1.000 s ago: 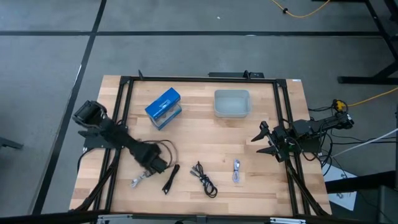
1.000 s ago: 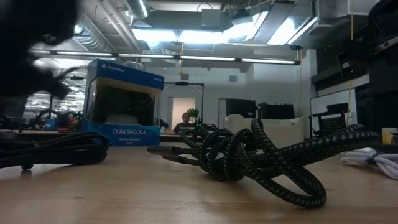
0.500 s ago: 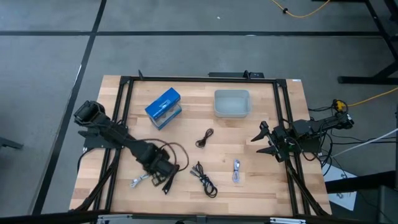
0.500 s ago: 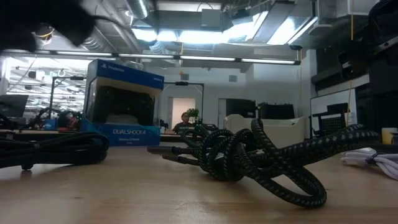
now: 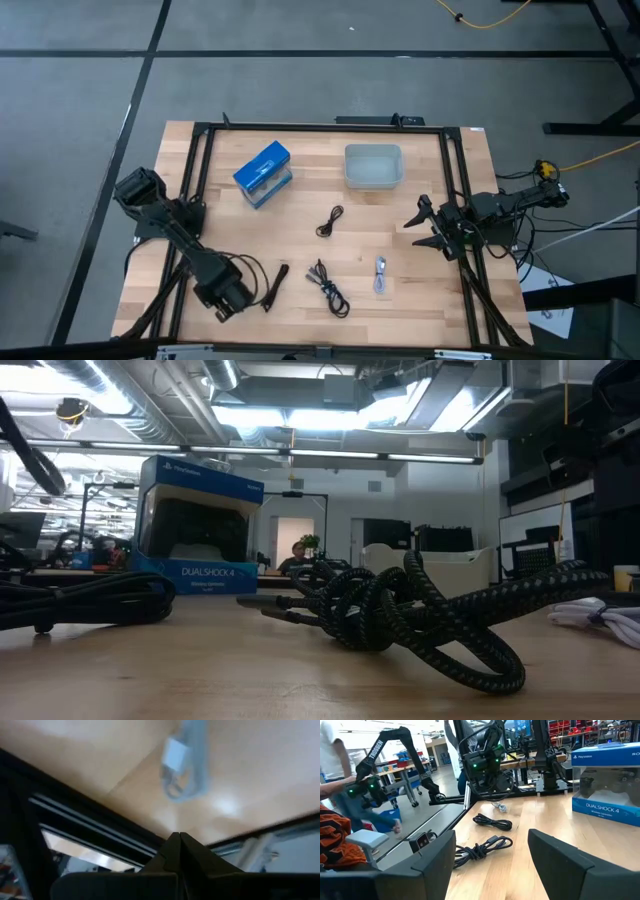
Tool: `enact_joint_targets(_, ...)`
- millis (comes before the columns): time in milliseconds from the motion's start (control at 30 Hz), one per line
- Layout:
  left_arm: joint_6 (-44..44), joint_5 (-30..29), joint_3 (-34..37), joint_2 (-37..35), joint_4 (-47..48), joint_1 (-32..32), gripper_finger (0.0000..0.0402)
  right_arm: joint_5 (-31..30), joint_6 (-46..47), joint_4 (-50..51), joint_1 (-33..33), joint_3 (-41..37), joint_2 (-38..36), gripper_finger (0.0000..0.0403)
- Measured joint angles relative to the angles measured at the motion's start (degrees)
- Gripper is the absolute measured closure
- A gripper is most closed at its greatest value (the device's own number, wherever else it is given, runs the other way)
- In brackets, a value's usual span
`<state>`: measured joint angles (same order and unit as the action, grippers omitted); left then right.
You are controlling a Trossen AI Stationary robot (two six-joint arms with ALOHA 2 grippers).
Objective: Pick and place USB-C Cables
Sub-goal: Move the charger cables to the center of the table
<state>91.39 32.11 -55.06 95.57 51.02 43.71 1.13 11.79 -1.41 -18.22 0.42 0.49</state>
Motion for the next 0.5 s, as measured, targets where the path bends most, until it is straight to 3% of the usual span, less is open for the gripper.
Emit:
enact_joint_targets(200, -0.78, -1.92, 3.75, 0.00, -6.48, -1.71, 0.0401, 0.00, 0.06, 0.02, -0.02, -0.02, 0.00, 0.0150)
enact_joint_targets(367, -6.40, -11.73, 4.45, 2.31, -10.44, -7.07, 0.0401, 0.00, 0.02, 0.00, 0.00, -0.01, 0.00, 0.0150)
enact_joint_targets(500, -16.15, -17.11, 2.91, 3.68, -15.33, -12.44, 0.0401, 0.00, 0.02, 0.00, 0.00, 0.00, 0.00, 0.0150)
